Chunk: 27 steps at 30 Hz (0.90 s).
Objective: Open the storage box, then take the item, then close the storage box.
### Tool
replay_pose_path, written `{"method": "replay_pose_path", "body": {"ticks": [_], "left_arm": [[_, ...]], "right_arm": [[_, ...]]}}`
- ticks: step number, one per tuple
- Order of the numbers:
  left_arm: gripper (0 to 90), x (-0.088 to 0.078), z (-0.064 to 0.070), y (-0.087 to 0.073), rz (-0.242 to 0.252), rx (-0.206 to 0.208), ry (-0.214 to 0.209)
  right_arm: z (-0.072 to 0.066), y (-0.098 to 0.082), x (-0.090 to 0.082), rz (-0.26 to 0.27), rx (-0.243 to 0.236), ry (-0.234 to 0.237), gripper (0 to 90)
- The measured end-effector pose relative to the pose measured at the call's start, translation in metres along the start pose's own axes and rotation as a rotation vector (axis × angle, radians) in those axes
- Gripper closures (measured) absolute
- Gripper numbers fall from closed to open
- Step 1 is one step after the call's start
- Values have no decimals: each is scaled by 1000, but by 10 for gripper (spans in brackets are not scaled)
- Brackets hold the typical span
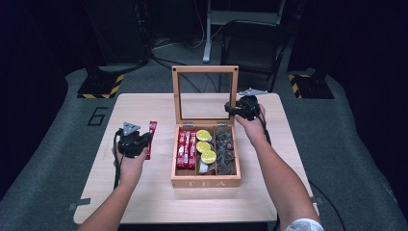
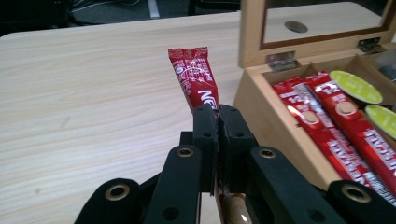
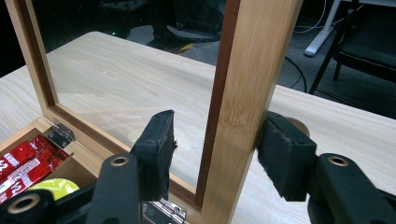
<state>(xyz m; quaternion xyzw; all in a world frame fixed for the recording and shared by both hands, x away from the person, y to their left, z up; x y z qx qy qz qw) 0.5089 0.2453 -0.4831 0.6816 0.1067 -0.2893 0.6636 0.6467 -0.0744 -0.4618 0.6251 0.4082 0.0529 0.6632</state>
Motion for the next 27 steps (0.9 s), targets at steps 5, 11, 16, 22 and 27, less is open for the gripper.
{"method": "replay_pose_path", "body": {"ticks": [5, 11, 16, 22, 27], "left_arm": [[860, 2, -11, -7, 0, -16, -1], [859, 6, -24, -27, -26, -27, 12], [859, 12, -33, -40, -38, -43, 13], [859, 18, -37, -52, -62, -32, 13], [859, 24, -40, -62, -90, -18, 17]], "right_arm": [[0, 1, -1, 0, 4, 1, 467], [0, 2, -2, 1, -1, 1, 467], [0, 3, -3, 3, -6, -3, 467], [-1, 5, -7, 11, 0, -3, 467], [-2, 6, -10, 12, 1, -10, 462]]}}
Point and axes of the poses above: each handheld gripper's, and its own axes: x roughly forward along the jaws, y roughly out of its top, z roughly to its right, the point moved 10 cm from there along x, roughly forward along the jaws, and after that the axes turned 4 degrees about y, right-handed, at the moved point
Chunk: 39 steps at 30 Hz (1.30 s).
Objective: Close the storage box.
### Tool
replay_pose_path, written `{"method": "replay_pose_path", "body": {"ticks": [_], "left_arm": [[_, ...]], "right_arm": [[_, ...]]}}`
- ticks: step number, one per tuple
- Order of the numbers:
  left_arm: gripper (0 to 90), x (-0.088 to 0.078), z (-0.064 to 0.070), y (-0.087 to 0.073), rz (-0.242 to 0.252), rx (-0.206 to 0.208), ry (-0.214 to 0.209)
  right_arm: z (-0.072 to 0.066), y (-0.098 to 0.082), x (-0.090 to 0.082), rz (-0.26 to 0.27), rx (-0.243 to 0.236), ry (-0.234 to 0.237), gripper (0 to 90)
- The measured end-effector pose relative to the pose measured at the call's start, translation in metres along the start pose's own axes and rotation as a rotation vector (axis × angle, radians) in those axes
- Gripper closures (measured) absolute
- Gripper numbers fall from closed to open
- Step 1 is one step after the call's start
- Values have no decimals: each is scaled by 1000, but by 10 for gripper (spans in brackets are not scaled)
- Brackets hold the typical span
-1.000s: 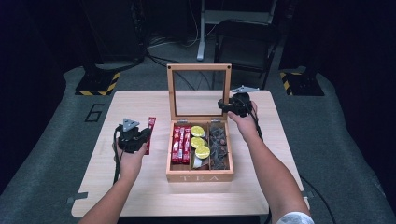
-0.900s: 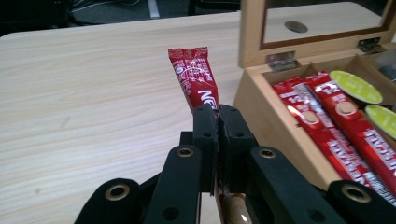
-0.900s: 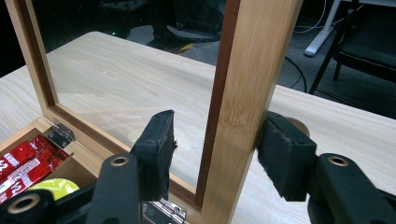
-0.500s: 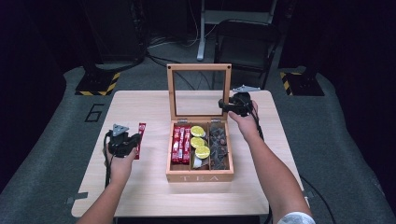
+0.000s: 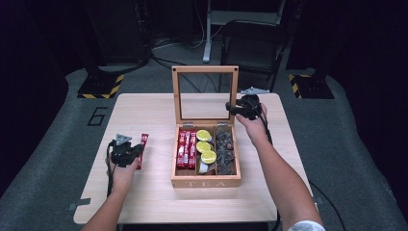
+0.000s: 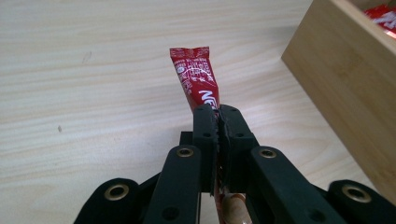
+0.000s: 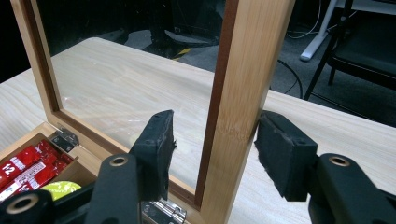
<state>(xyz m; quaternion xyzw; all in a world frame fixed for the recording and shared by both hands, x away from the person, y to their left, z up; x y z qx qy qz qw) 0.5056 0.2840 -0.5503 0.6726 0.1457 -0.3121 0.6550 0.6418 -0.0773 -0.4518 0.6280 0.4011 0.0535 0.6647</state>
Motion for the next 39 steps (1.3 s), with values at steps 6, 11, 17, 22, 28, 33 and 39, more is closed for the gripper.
{"method": "replay_pose_path", "body": {"ticks": [6, 11, 17, 22, 28, 33, 39], "left_arm": [[858, 6, -4, -12, -12, -6, 5], [853, 9, -9, -21, -37, -15, 11], [760, 8, -18, -28, -57, -40, 21], [717, 4, -21, -24, -42, -33, 34], [615, 0, -16, -15, -2, -37, 44], [564, -4, -9, -7, 17, -24, 42], [558, -10, 2, 6, 35, -5, 19]], "right_arm": [[1, 2, -2, 9, 6, 2, 461], [1, 2, -3, 3, 2, 5, 457], [1, 7, -4, 9, -7, 1, 457], [2, 11, -3, 11, -5, 6, 446], [1, 10, 0, 7, 2, 5, 447], [1, 11, -2, 3, 6, 4, 468], [1, 11, -6, -4, 8, 6, 530]]}}
Point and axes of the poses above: each handheld gripper's, and its own axes: x roughly forward along the jaws, y roughly out of its top, z roughly to its right, the point moved 10 cm from there along x, roughly forward along the jaws, and after that the axes turned 4 degrees about y, right-handed, at the moved point
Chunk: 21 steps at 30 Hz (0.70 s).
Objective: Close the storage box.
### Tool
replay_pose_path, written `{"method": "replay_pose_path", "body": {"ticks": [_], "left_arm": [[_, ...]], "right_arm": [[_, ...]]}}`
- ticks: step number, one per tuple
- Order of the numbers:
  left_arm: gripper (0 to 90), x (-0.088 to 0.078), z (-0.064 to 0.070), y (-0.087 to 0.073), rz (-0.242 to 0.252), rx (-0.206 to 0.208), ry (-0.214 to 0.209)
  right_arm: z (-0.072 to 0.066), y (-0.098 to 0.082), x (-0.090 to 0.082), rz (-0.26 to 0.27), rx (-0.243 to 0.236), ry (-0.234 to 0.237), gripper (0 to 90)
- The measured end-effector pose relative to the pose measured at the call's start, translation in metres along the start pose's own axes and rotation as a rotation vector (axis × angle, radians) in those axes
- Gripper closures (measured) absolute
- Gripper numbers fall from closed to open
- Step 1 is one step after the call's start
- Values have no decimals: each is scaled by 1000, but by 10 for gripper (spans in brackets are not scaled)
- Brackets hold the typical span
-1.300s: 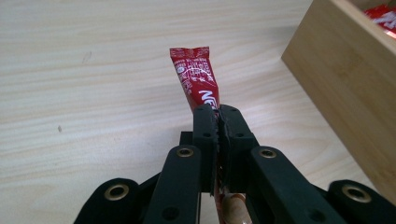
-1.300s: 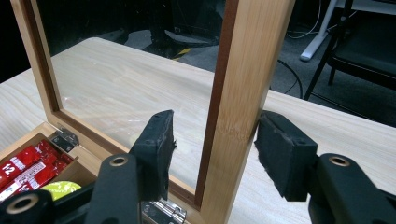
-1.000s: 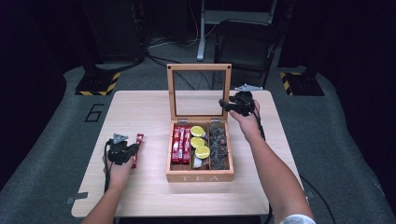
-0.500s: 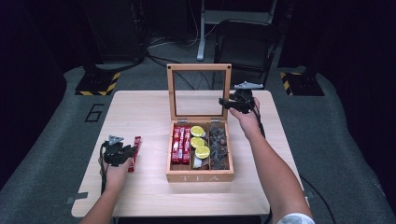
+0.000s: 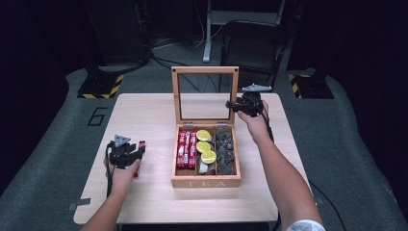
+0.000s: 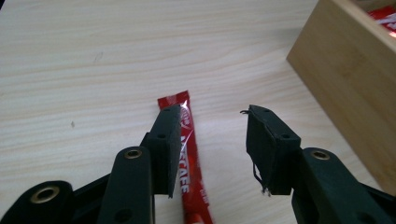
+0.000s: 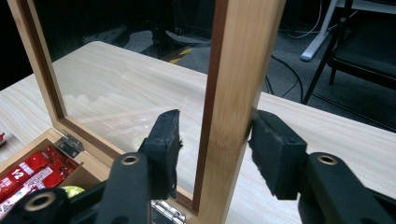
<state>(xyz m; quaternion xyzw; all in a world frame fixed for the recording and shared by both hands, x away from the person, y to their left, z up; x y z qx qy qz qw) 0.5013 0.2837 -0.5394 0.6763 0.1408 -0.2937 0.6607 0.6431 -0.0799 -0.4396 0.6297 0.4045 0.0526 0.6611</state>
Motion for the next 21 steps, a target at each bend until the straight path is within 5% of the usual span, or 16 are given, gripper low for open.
{"method": "replay_pose_path", "body": {"ticks": [21], "left_arm": [[558, -21, 48, 51, 84, 48, -130]], "right_arm": [[-13, -5, -24, 13, 8, -1, 609]]}}
Point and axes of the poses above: each handheld gripper's, and its own axes: x roughly forward along the jaws, y roughly out of its top, z roughly to its right, the point moved 10 cm from there along x, roughly forward along the jaws, and after that the axes turned 4 degrees about y, right-handed, at the moved point
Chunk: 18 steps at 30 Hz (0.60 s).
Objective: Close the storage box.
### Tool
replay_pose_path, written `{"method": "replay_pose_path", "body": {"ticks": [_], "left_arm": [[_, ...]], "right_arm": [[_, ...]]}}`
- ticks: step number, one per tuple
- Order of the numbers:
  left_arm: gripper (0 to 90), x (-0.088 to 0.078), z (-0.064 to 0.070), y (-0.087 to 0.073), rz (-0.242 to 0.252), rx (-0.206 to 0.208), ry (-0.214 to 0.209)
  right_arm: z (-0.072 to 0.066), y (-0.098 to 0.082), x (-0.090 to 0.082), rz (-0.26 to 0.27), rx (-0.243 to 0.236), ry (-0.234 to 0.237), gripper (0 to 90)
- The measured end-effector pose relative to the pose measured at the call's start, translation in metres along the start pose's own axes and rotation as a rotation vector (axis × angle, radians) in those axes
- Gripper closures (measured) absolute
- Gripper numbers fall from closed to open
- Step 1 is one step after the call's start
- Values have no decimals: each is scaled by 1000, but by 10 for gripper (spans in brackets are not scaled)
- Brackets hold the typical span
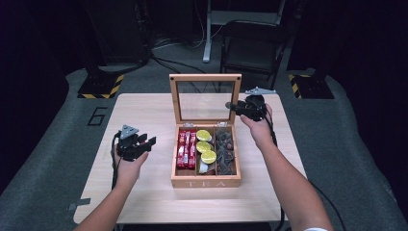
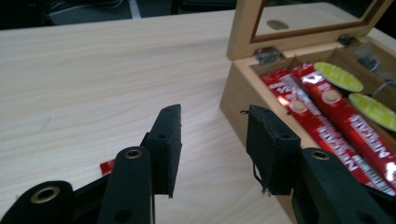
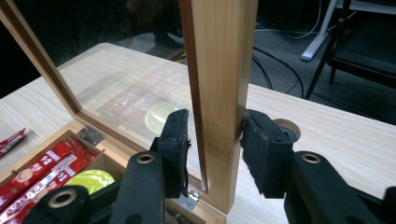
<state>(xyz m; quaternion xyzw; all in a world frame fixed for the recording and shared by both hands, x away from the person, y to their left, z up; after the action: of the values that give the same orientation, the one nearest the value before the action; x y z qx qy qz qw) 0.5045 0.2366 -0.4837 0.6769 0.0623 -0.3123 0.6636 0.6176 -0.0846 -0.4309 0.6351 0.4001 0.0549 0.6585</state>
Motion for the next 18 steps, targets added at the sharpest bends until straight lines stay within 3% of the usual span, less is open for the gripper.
{"method": "replay_pose_path", "body": {"ticks": [9, 13, 15, 18], "left_arm": [[524, 0, 25, 33, 38, 24, -55], [494, 0, 32, 46, 49, 57, -58], [479, -1, 36, 52, 62, 72, -54], [470, -2, 42, 60, 72, 93, -58]], "right_arm": [[-12, -2, -12, 41, 19, 19, 560], [-19, -1, -16, 40, 11, 38, 518], [-22, -2, -18, 36, -26, 24, 514], [-24, -3, -20, 42, -44, 23, 507]]}}
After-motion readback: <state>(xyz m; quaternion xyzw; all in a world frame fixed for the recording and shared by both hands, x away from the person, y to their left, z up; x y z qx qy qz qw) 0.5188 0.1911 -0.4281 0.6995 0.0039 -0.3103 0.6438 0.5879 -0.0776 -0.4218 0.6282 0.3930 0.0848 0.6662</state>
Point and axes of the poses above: each handheld gripper's, and its own axes: x roughly forward along the jaws, y roughly out of its top, z roughly to its right, the point moved 10 cm from there along x, roughly forward along the jaws, and after that the axes turned 4 degrees about y, right-handed, at the moved point
